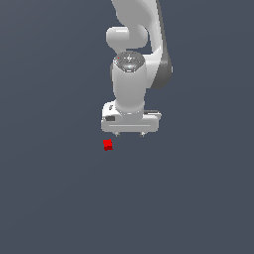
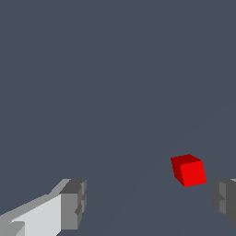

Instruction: Pick up the red cube and move it to a goal position.

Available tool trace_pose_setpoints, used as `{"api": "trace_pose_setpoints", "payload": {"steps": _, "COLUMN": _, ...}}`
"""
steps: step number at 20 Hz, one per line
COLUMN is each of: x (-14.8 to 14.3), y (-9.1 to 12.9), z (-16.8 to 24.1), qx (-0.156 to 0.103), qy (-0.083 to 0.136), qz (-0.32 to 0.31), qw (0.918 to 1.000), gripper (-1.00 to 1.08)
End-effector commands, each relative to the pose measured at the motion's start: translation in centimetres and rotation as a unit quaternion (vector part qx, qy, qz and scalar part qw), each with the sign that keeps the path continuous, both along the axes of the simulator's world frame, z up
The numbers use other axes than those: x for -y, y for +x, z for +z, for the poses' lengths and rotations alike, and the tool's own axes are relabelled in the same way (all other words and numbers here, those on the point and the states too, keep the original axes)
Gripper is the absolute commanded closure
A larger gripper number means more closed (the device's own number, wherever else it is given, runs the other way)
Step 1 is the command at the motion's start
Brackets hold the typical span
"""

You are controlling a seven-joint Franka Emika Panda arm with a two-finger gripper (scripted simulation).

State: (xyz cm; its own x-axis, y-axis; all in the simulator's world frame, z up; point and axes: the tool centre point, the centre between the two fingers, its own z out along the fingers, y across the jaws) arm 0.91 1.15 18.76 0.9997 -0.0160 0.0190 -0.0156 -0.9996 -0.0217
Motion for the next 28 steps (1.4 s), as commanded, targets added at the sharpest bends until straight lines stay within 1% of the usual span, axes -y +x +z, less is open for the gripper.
{"api": "trace_pose_setpoints", "payload": {"steps": 1, "x": 0.0, "y": 0.0, "z": 0.0, "qx": 0.0, "qy": 0.0, "qz": 0.0, "qw": 1.0, "gripper": -0.92}}
{"api": "trace_pose_setpoints", "payload": {"steps": 6, "x": 0.4, "y": -0.3, "z": -0.7, "qx": 0.0, "qy": 0.0, "qz": 0.004, "qw": 1.0, "gripper": -0.92}}
{"api": "trace_pose_setpoints", "payload": {"steps": 11, "x": 1.7, "y": -1.1, "z": -2.7, "qx": -0.001, "qy": -0.002, "qz": 0.017, "qw": 0.9999, "gripper": -0.92}}
{"api": "trace_pose_setpoints", "payload": {"steps": 15, "x": 3.3, "y": -2.1, "z": -5.4, "qx": -0.003, "qy": -0.004, "qz": 0.034, "qw": 0.9994, "gripper": -0.92}}
{"api": "trace_pose_setpoints", "payload": {"steps": 22, "x": 7.2, "y": -4.1, "z": -11.3, "qx": -0.006, "qy": -0.008, "qz": 0.07, "qw": 0.9975, "gripper": -0.92}}
{"api": "trace_pose_setpoints", "payload": {"steps": 28, "x": 9.8, "y": -5.0, "z": -15.0, "qx": -0.008, "qy": -0.01, "qz": 0.093, "qw": 0.9956, "gripper": -0.92}}
